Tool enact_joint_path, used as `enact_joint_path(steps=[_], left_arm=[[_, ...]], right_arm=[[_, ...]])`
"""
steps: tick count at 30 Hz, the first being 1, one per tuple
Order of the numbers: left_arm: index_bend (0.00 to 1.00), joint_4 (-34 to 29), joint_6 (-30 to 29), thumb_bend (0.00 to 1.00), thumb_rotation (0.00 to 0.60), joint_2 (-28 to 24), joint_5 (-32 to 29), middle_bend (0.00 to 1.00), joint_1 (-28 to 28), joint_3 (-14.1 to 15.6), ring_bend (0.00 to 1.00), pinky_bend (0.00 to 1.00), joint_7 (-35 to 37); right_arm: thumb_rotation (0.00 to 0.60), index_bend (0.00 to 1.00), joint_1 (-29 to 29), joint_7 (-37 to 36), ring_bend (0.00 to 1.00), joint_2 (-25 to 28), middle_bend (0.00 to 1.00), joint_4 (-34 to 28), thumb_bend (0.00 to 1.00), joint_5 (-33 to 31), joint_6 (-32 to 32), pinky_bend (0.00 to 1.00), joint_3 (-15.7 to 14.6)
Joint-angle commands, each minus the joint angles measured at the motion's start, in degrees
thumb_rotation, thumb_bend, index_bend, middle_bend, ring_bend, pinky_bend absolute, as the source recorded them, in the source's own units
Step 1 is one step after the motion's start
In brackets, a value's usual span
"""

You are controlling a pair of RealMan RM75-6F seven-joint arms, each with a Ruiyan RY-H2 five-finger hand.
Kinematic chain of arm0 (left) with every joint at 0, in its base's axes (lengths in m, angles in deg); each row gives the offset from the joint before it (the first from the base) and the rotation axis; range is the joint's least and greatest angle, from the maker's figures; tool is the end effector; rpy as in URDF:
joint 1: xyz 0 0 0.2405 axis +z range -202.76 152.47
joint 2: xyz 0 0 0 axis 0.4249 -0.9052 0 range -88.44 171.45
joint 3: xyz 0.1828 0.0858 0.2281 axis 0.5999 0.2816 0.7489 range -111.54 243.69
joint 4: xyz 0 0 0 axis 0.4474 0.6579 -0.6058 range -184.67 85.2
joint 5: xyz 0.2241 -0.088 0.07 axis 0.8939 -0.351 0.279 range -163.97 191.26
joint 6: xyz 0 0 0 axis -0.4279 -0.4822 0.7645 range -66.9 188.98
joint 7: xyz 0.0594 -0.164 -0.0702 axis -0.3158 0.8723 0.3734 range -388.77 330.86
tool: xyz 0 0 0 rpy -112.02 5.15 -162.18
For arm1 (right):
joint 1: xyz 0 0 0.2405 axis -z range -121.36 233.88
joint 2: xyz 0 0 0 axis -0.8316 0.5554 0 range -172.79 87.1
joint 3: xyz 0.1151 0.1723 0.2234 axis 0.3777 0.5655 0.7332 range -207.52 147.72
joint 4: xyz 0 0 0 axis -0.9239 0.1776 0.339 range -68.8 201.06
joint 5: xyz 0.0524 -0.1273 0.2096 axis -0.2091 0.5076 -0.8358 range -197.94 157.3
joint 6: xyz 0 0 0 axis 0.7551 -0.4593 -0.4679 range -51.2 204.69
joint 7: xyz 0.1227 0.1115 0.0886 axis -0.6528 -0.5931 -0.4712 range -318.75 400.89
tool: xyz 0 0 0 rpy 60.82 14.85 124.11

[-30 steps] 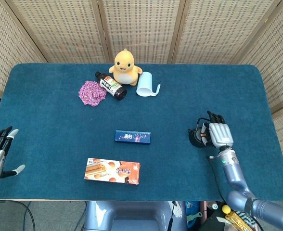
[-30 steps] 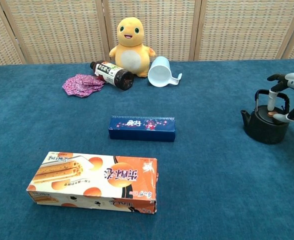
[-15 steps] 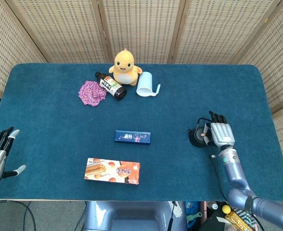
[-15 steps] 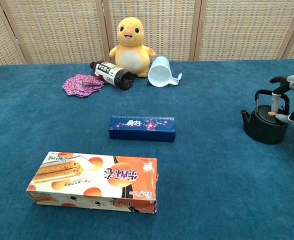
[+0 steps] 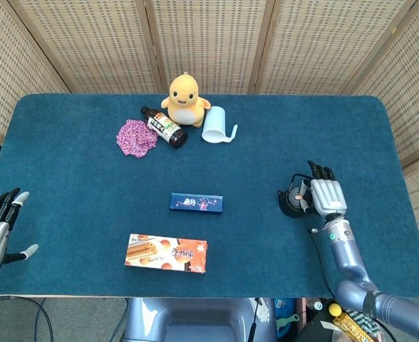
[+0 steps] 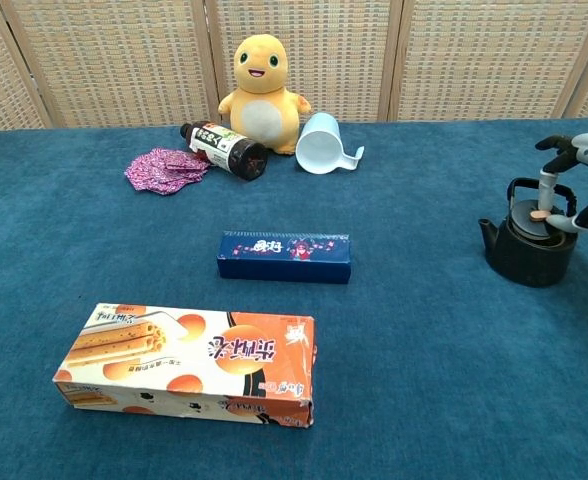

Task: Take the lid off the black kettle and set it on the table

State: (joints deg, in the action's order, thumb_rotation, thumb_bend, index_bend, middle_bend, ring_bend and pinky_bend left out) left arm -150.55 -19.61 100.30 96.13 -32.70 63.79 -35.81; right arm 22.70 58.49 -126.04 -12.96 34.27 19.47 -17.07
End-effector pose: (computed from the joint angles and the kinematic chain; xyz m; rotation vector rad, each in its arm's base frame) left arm -0.3484 0.2429 0.1496 -1.4446 -0.9142 -0.8133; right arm -0.3008 -0.4379 0.0054 1.5022 -1.0655 0.7572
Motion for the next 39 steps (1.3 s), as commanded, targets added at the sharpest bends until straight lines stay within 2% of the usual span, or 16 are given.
enact_joint_path(steps=[1, 8, 12, 19, 24, 26, 28, 30, 32, 37, 39], left_arm=[[0.0, 0.0, -0.1, 0.16, 0.6, -0.1, 0.1, 0.0, 0.0, 0.0, 0.0, 0.0, 0.2], [0.0, -0.3, -0.6, 0.16, 0.6, -0.5, 0.7, 0.0, 0.3, 0.1, 0.0, 0.0, 0.9], [0.0, -0.3, -0.9, 0.16, 0.6, -0.7, 1.0, 0.0, 0.4, 0.2, 0.0, 0.0, 1.3], [0.0, 0.0, -0.6, 0.16, 0.6, -0.8, 0.8, 0.0, 0.3, 0.2, 0.0, 0.0, 1.9], [0.0, 0.2, -0.3, 0.16, 0.6, -0.8, 0.6, 0.0, 0.2, 0.1, 0.0, 0.0, 1.9], [0.0, 0.2, -0.2, 0.16, 0.6, -0.7, 0.6, 0.0, 0.2, 0.1, 0.0, 0.0, 1.8], [0.0, 0.1, -0.3, 0.16, 0.6, -0.7, 0.6, 0.0, 0.2, 0.1, 0.0, 0.0, 1.7], [0.0, 0.1, -0.2, 0.16, 0.6, -0.6, 0.6, 0.0, 0.2, 0.2, 0.0, 0.0, 1.6], [0.0, 0.0, -0.1, 0.16, 0.6, -0.6, 0.6, 0.0, 0.1, 0.2, 0.0, 0.0, 1.5], [0.0, -0.1, -0.2, 0.16, 0.6, -0.6, 0.8, 0.0, 0.2, 0.3, 0.0, 0.0, 1.5], [0.0, -0.1, -0.3, 0.16, 0.6, -0.7, 0.9, 0.0, 0.3, 0.3, 0.0, 0.0, 1.6]], right_arm=[[0.6, 0.65, 0.4, -0.1, 0.0, 1.7, 0.0, -3.3, 0.56, 1.2, -1.6, 0.01, 0.4], [0.6, 0.66, 0.9, 1.4, 0.0, 4.5, 0.0, -12.8, 0.56, 4.4, -3.8, 0.01, -0.6], [0.6, 0.66, 0.8, 4.0, 0.0, 3.5, 0.0, -16.2, 0.56, 6.7, -4.3, 0.01, -3.0], [0.6, 0.66, 0.7, 7.7, 0.0, -1.1, 0.0, -14.5, 0.56, 7.2, -3.6, 0.01, -6.7], [0.6, 0.66, 0.9, 8.0, 0.0, -3.0, 0.0, -12.5, 0.56, 7.9, -3.3, 0.01, -8.0], [0.6, 0.61, 1.0, 8.0, 0.0, -3.4, 0.0, -11.8, 0.55, 8.5, -3.1, 0.01, -8.5], [0.6, 0.5, 1.1, 7.9, 0.0, -3.5, 0.0, -11.4, 0.43, 9.2, -3.3, 0.01, -8.8], [0.6, 0.34, 1.4, 8.0, 0.0, -3.2, 0.0, -11.2, 0.21, 10.0, -3.8, 0.01, -9.1], [0.6, 0.26, 1.9, 7.5, 0.0, -2.5, 0.0, -11.7, 0.12, 10.7, -4.7, 0.01, -9.1], [0.6, 0.22, 3.3, 6.3, 0.0, -0.1, 0.0, -13.7, 0.09, 12.4, -6.8, 0.01, -9.2], [0.6, 0.2, 5.6, 4.3, 0.0, 3.2, 0.0, -16.4, 0.07, 15.0, -10.5, 0.01, -9.9]])
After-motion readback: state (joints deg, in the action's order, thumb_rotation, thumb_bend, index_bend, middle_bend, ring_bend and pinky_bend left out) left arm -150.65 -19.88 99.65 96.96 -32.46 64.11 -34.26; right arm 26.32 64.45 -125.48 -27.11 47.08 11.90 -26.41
